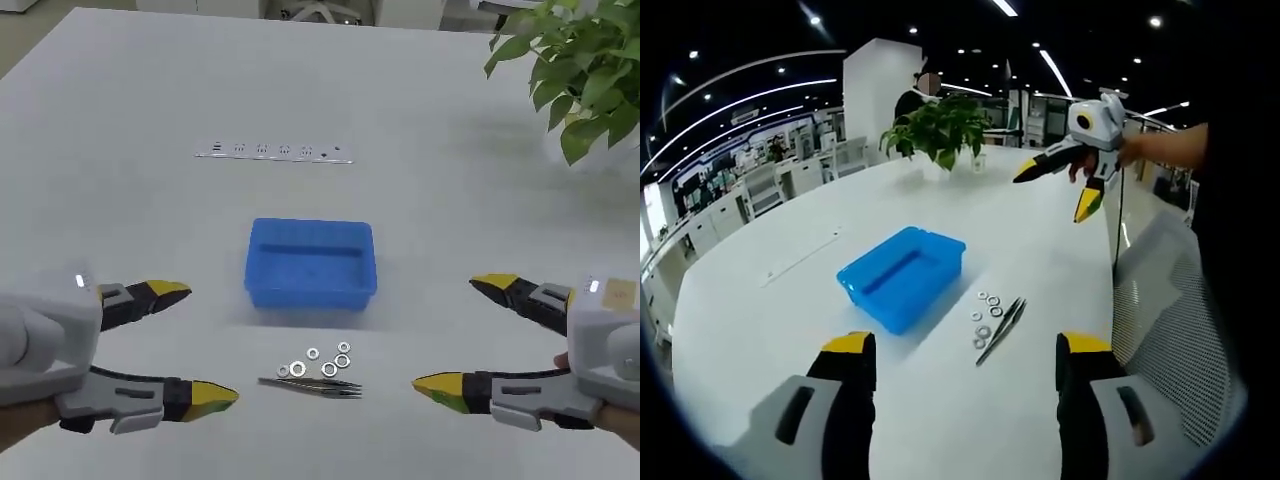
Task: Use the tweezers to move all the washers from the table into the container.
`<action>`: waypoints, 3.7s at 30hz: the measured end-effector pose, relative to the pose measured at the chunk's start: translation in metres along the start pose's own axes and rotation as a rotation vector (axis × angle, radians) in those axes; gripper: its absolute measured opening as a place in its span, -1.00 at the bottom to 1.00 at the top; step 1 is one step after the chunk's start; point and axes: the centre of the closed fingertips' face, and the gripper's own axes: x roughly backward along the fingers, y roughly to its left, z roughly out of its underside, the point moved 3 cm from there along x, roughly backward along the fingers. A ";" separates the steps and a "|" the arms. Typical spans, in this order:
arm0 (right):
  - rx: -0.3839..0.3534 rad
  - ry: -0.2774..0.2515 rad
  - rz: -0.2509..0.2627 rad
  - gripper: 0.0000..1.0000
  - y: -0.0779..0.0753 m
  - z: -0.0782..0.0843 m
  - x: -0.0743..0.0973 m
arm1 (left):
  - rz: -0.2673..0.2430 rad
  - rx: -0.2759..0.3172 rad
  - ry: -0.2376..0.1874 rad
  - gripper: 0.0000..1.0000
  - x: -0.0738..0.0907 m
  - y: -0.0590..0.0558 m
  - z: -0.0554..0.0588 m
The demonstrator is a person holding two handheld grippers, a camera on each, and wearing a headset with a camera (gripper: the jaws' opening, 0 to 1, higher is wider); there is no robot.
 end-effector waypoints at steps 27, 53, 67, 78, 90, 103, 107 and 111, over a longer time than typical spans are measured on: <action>0.103 0.082 -0.157 0.20 0.004 0.012 -0.030 | 0.147 -0.087 0.103 0.02 -0.037 0.001 0.022; 0.220 0.187 -0.365 -0.24 0.027 0.030 -0.072 | 0.261 -0.168 0.223 -0.43 -0.067 -0.002 0.047; 0.280 0.241 -0.443 -0.39 0.042 0.041 -0.091 | 0.308 -0.217 0.267 -0.56 -0.078 -0.002 0.057; 0.290 0.256 -0.469 -0.49 0.050 0.046 -0.105 | 0.340 -0.271 0.309 -0.68 -0.086 -0.001 0.066; 0.314 0.274 -0.480 -0.62 0.057 0.053 -0.118 | 0.377 -0.314 0.332 -0.78 -0.096 -0.005 0.068; 0.353 0.288 -0.495 -0.74 0.065 0.058 -0.126 | 0.402 -0.324 0.328 -0.89 -0.099 -0.007 0.066; 0.365 0.290 -0.492 -0.77 0.066 0.059 -0.128 | 0.408 -0.324 0.327 -0.90 -0.098 -0.008 0.066; 0.368 0.287 -0.488 -0.77 0.065 0.059 -0.128 | 0.412 -0.331 0.327 -0.90 -0.098 -0.009 0.066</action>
